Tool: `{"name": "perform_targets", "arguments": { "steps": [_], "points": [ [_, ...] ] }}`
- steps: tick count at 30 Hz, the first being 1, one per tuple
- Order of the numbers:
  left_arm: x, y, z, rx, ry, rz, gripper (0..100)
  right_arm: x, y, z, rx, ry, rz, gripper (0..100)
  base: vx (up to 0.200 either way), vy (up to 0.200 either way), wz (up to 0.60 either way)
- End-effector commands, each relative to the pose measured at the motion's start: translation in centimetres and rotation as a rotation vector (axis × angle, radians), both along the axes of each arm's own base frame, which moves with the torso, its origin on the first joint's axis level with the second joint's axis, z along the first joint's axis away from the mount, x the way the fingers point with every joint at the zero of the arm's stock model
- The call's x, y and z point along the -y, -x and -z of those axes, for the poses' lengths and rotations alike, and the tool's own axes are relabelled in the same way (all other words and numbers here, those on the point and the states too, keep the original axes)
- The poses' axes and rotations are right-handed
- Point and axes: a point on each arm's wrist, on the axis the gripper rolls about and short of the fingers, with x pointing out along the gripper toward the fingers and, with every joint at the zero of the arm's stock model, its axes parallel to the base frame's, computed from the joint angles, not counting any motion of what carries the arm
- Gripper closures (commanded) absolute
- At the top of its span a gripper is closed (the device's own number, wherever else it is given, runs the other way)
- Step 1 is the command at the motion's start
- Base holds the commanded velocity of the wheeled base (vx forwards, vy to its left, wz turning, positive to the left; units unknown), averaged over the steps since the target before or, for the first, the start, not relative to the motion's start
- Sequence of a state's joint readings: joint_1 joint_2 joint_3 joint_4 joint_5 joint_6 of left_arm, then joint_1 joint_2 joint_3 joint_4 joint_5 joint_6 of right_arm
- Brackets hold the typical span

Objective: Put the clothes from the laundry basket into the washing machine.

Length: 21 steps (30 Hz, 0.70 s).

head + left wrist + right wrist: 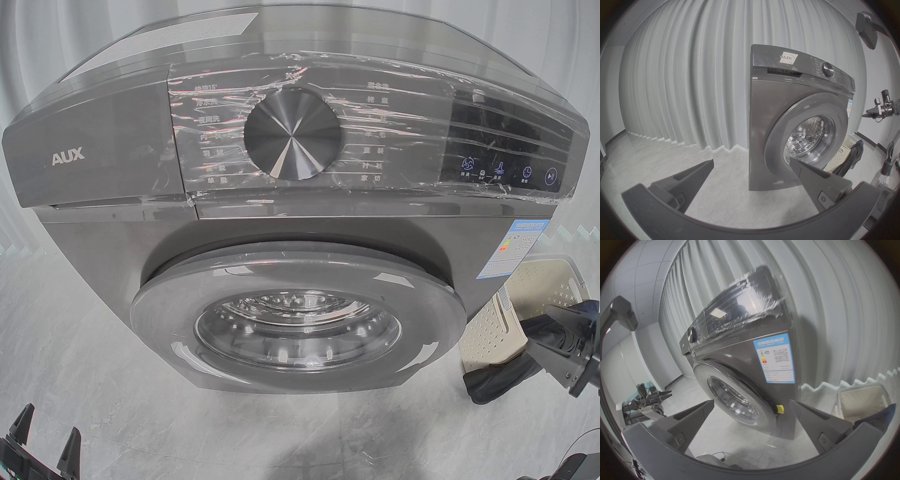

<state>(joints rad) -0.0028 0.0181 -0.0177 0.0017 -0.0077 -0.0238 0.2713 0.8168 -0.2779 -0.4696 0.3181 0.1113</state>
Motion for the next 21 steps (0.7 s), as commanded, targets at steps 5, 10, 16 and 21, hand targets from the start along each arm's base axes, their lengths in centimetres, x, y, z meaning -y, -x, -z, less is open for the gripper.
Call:
{"name": "perform_targets", "arguments": {
  "steps": [5, 10, 16, 21],
  "points": [
    [0.0, 0.0, 0.4, 0.004, 0.001, 0.000, 0, -4.0, -7.2, 1.4, -0.181, 0.033, -0.077, 0, 0.000, 0.000, 0.00],
    [0.0, 0.0, 0.4, 0.004, 0.001, 0.000, 0, -4.9, -8.9, 1.4, -0.173, 0.053, -0.048, 0, 0.000, 0.000, 0.00],
    [0.0, 0.0, 0.4, 0.004, 0.002, 0.000, 0, -5.8, -10.3, 2.1, -0.139, 0.094, -0.066, 0, 0.000, 0.000, 0.00],
    [0.0, 0.0, 0.4, 0.004, 0.002, 0.000, 0, -7.1, -11.2, 2.5, -0.135, 0.097, -0.094, 0, 0.000, 0.000, 0.00]
  ]
}}
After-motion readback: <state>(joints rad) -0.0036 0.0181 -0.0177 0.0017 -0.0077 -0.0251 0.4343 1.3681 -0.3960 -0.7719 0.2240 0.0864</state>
